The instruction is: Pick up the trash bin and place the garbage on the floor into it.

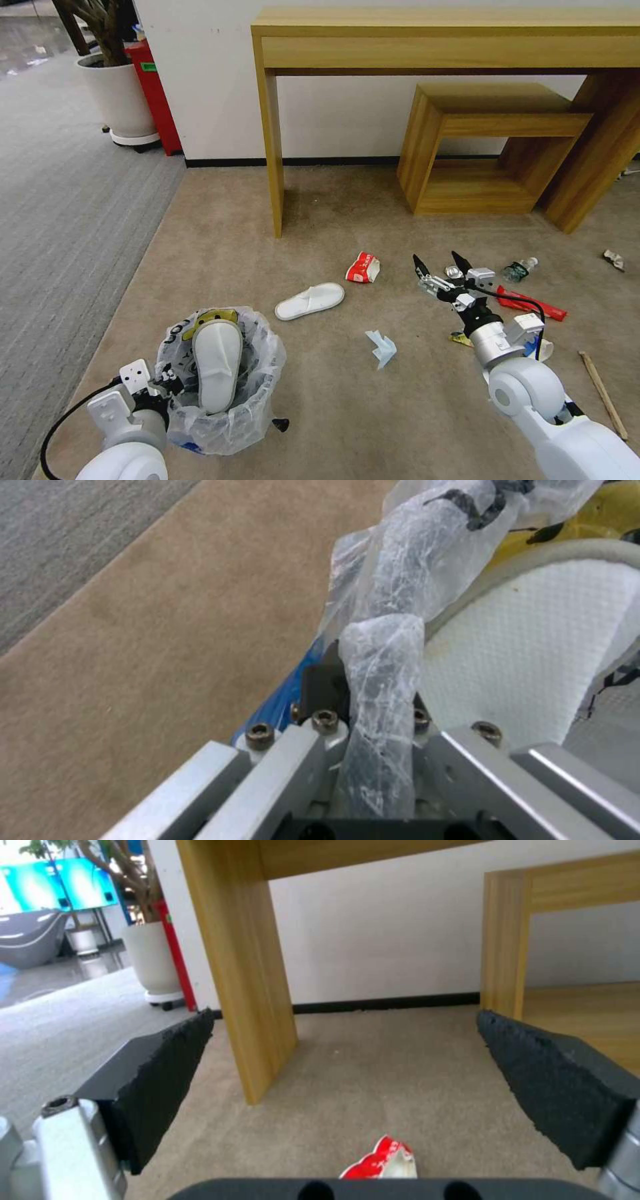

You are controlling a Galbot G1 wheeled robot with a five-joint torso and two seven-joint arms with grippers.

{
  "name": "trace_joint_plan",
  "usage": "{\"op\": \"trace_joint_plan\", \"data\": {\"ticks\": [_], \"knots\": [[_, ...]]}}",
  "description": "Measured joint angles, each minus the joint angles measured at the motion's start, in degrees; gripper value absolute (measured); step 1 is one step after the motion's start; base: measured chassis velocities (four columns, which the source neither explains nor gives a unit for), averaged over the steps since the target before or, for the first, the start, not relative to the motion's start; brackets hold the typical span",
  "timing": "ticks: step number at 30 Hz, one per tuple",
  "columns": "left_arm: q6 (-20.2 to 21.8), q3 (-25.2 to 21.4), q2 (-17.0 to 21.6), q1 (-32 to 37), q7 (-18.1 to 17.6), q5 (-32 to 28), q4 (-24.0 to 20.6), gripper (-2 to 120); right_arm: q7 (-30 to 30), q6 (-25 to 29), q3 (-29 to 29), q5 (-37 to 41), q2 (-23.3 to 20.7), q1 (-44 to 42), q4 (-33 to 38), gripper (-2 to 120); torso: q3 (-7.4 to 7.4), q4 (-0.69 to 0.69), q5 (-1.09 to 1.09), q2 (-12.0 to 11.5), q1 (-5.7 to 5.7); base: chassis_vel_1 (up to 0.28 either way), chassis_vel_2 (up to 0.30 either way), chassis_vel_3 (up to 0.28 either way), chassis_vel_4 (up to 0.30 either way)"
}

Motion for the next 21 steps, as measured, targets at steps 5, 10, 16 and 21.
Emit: {"op": "trace_joint_plan", "data": {"ticks": [5,10,16,21], "knots": [[-0.1,0.0,-0.1,0.0,0.2,0.1,0.1,1,1.0,-0.1,-0.8,-0.8,0.0,0.1,-0.2,100,0.0,0.0,0.0,0.0,0.0,-0.101,0.087,0.1,-0.093],[-0.1,0.0,-0.2,-0.1,0.2,0.3,0.3,1,4.8,-2.8,-1.4,-1.3,-0.2,0.1,0.3,100,0.01,0.01,0.01,0.0,0.0,-0.061,0.058,0.081,-0.058],[-0.2,0.0,-0.3,-0.5,0.3,0.5,0.9,1,19.1,-24.2,-2.2,6.3,-1.6,-1.0,5.5,100,-0.01,-0.01,0.0,0.0,0.0,0.0,0.0,0.0,0.0],[-0.4,0.1,-0.4,-0.7,0.3,0.5,1.2,1,25.3,-35.1,-3.7,9.4,-2.1,-1.0,5.5,100,-0.01,-0.01,0.0,0.0,0.0,0.0,0.0,0.0,0.0]]}}
